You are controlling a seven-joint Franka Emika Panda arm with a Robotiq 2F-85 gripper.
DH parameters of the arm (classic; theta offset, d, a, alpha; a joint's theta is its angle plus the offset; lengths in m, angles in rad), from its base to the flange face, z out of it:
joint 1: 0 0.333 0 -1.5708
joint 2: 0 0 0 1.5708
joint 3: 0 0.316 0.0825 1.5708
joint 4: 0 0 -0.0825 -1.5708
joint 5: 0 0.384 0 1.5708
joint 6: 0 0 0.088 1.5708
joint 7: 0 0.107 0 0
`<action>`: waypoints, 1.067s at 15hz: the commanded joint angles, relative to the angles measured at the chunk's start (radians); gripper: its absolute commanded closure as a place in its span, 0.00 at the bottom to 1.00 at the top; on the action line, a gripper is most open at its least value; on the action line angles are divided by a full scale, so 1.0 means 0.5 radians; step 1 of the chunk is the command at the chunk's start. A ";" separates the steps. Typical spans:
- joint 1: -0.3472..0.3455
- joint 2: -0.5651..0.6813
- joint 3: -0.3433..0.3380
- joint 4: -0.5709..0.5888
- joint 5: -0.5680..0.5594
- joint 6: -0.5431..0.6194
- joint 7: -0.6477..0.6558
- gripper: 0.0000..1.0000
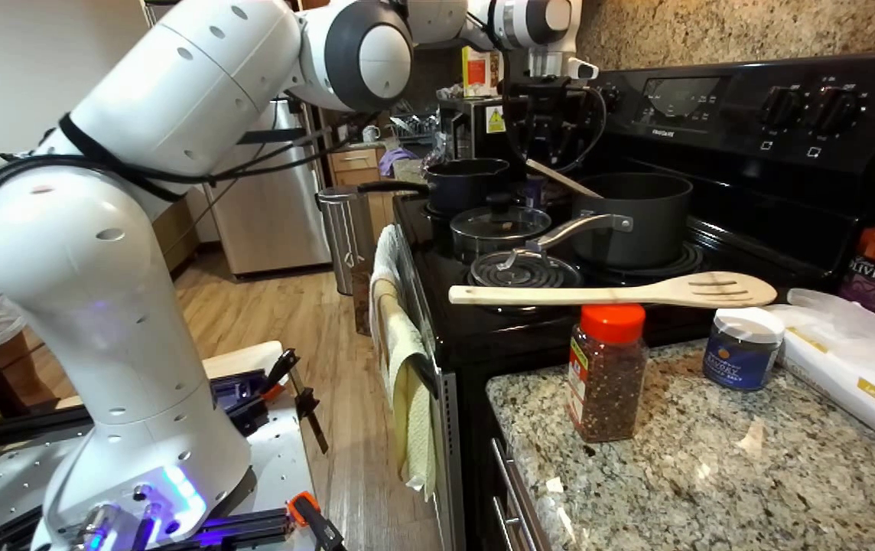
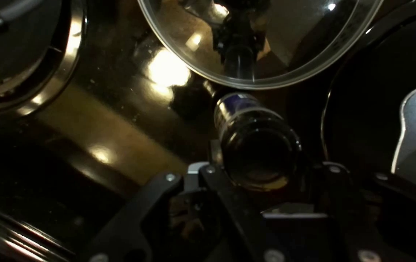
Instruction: Remove the seasoning shaker from the far right of the countertop and put it on the left side of the stove
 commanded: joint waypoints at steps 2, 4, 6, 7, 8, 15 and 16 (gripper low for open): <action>0.031 0.109 -0.011 0.174 -0.041 -0.049 -0.096 0.76; 0.036 0.123 -0.016 0.190 -0.044 -0.050 -0.106 0.76; 0.042 0.136 -0.024 0.203 -0.048 -0.050 -0.103 0.76; 0.046 0.141 -0.030 0.209 -0.050 -0.053 -0.107 0.76; 0.050 0.144 -0.036 0.213 -0.052 -0.061 -0.114 0.50; 0.049 0.138 -0.069 0.246 -0.042 -0.049 -0.091 0.01; 0.049 0.134 -0.072 0.251 -0.042 -0.053 -0.094 0.00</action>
